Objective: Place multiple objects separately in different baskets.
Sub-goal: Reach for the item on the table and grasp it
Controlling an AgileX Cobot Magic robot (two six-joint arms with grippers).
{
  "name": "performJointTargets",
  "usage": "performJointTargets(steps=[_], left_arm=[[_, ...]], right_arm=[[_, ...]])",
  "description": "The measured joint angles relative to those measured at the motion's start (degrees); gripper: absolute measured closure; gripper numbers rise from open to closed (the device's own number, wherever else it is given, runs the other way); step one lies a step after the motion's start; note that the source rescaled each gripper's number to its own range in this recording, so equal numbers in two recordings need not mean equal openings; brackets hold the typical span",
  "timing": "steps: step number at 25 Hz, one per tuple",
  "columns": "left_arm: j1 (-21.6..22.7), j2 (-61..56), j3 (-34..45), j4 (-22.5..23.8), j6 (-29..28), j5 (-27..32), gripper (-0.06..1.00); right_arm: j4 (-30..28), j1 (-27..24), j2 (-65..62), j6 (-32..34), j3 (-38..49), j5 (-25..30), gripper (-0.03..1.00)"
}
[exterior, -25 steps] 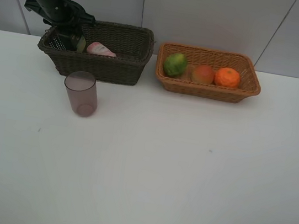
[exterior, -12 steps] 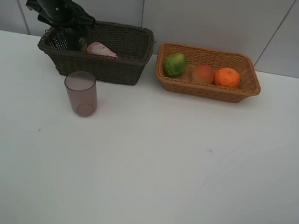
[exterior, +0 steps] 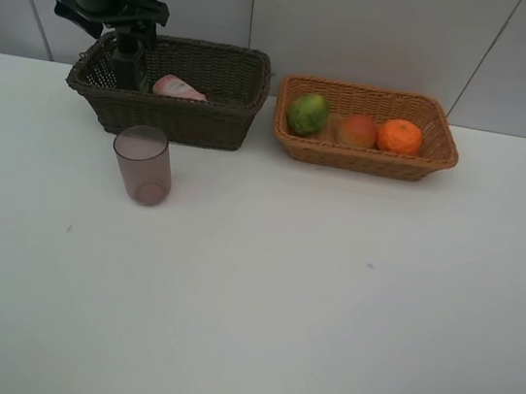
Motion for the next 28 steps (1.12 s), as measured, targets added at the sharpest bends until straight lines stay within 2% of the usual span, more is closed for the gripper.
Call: performJointTargets(steps=[7,12,19,23,28], left_arm=[[-5.4,-4.1,0.0,-0.9,0.3,12.1,-0.02],[-12.2,-5.4,0.0,-1.5,4.2,21.6,-0.02],[-19.4,-5.9,0.0,-2.0,7.3,30.6,-0.02],[-20.5,-6.5,2.7,-2.0,7.4,30.7,-0.02],[-20.5,-7.8,9.7,-1.8,7.5,25.1,-0.02]], right_arm=[[0.0,0.0,0.0,0.0,0.0,0.0,0.2],[0.0,0.0,0.0,0.0,0.0,0.0,0.2],[0.0,0.0,0.0,0.0,0.0,0.0,0.2],[0.0,0.0,0.0,0.0,0.0,0.0,0.2],[0.0,0.0,0.0,0.0,0.0,0.0,0.2]])
